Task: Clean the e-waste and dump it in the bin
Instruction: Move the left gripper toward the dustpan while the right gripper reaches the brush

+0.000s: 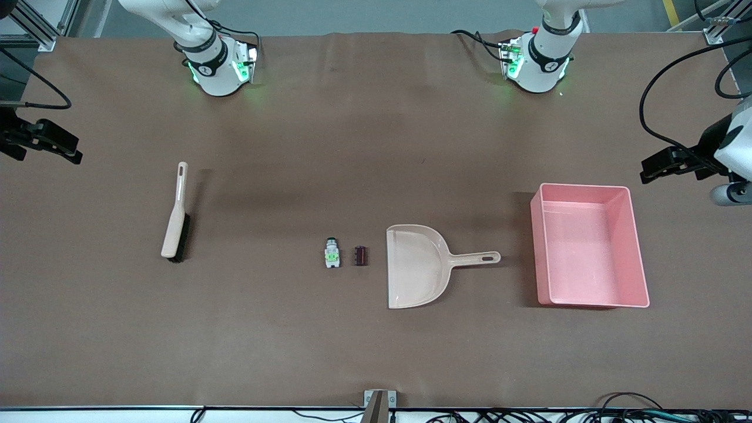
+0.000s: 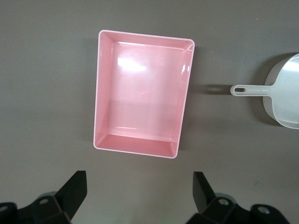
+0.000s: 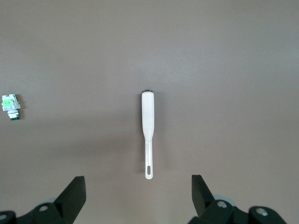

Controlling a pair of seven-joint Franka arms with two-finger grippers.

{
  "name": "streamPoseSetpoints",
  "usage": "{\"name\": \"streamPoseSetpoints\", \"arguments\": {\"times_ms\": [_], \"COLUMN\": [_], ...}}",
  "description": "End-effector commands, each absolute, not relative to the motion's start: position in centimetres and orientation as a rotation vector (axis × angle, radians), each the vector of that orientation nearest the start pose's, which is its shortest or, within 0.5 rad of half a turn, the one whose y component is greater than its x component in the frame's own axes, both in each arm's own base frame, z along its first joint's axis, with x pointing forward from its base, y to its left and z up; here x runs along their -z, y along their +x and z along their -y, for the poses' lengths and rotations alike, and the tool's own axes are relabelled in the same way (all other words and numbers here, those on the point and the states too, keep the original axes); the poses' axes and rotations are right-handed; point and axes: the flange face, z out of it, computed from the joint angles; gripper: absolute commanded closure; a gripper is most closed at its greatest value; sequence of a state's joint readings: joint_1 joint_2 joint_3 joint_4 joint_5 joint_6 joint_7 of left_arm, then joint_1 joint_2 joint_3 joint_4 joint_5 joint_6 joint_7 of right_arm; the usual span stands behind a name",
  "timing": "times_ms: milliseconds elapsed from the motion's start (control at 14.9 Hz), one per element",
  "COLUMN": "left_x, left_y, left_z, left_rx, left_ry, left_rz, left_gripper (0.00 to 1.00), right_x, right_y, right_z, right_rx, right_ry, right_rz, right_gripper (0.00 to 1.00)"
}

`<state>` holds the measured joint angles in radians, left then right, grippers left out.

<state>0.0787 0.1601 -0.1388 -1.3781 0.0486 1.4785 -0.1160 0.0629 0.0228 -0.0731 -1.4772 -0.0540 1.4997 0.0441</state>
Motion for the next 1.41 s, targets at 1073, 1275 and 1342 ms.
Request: {"name": "streamPoseSetpoints", "arguments": {"times_ms": [1073, 1275, 1342], "left_x": [-56.4, -51.7, -50.6], "left_y": [60.0, 62.5, 63.6], "left_z": [11.5, 9.5, 8.8], "left_rx": [-0.142, -0.178, -0.126], "left_ry": [-2.969, -2.786, -2.705], "left_rz": [-1.011, -1.488, -1.632], "left_gripper": [0.0, 0.0, 0.0], "right_x": [-60.3, -54.7, -53.3], "right_y": [55.3, 55.5, 55.5], "right_z": [3.1, 3.6, 3.7], "right_rx": [-0.125, -0.175, -0.178], "right_ry": [-3.167, -3.151, -3.151], "right_rz": [-0.078, -0.079, -0.08], "right_gripper": [0.0, 0.0, 0.0]}}
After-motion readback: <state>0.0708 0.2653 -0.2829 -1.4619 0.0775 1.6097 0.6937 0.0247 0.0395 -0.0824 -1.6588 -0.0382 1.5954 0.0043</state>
